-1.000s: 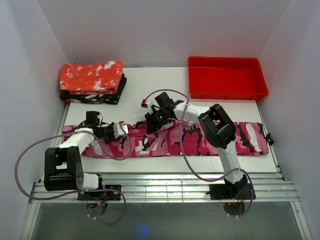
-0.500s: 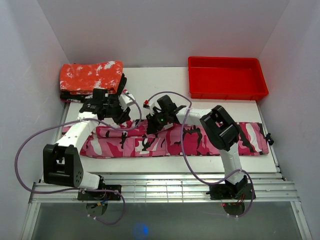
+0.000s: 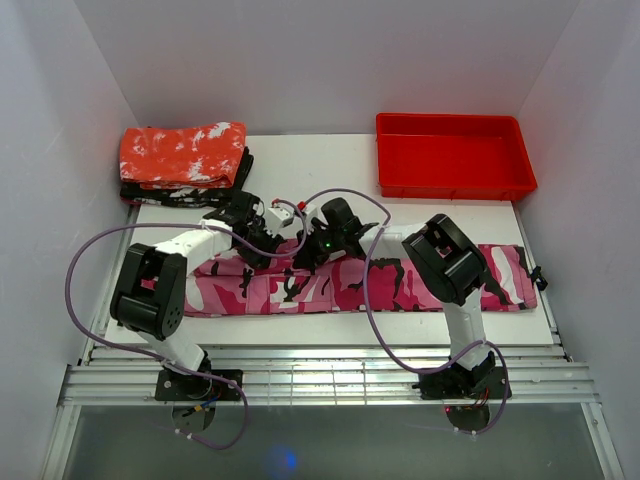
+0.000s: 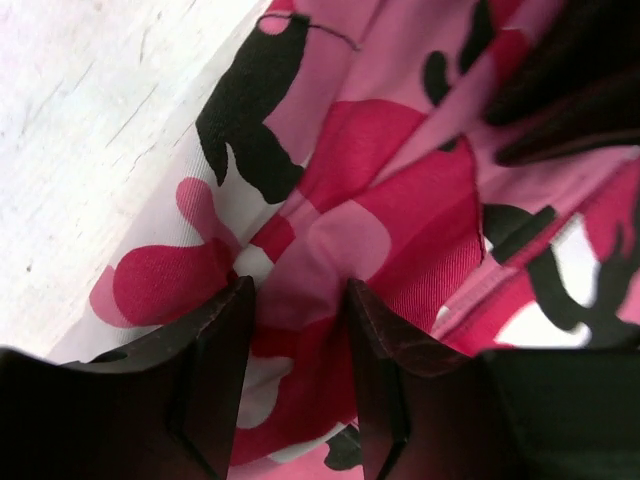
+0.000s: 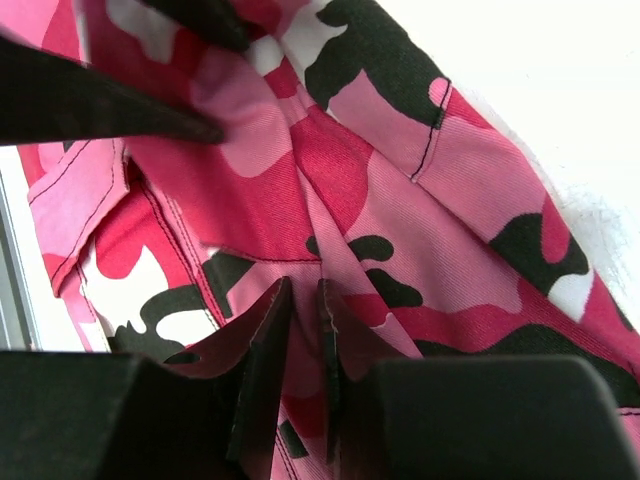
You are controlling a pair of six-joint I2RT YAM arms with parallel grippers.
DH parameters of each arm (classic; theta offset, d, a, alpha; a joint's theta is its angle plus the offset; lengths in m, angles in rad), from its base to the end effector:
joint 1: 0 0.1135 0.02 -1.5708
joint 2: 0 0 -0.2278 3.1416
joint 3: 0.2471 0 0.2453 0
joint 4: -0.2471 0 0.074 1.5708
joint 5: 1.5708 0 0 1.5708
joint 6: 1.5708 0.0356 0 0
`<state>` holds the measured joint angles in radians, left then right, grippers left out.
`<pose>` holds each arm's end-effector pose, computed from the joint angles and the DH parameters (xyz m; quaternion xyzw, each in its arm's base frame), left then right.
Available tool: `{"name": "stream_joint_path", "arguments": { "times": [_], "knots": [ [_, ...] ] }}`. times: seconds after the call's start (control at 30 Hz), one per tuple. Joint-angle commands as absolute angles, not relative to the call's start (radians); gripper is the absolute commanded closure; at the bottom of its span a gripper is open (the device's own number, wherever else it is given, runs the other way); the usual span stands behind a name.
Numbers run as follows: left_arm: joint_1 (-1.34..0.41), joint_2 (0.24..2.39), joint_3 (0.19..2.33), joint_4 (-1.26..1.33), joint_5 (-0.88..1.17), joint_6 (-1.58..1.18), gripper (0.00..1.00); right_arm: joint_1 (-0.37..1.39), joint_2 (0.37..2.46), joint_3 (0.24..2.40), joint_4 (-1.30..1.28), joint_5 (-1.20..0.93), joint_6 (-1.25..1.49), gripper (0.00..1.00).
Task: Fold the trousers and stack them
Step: Fold the trousers
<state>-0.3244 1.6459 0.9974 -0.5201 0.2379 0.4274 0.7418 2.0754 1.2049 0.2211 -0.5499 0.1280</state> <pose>0.2868 -0.1053 0.1449 0.3792 0.8963 -0.1059 0.2041 0.2915 0.2923 0.1066 -0.3755 0.7854 0.4008 0.2856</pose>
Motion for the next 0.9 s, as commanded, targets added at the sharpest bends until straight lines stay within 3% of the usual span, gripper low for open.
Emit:
{"name": "stream_joint_path", "arguments": {
  "times": [0.0,0.2,0.57,0.87],
  "knots": [
    [-0.333,1.672,1.003,-0.549,0.017,0.4,0.46,0.769,2.129,1.131,0.124,-0.456,0.117,0.76],
    [-0.333,1.712,1.023,-0.508,-0.136,0.391,0.5,0.769,2.157,1.127,0.112,-0.448,0.132,0.76],
    [-0.333,1.658,1.104,-0.499,-0.015,0.304,0.52,0.77,2.181,1.143,0.077,-0.413,0.121,0.77],
    [-0.331,1.672,1.158,-0.483,-0.032,0.255,0.46,0.77,2.178,1.138,0.078,-0.41,0.126,0.77]
  ]
}}
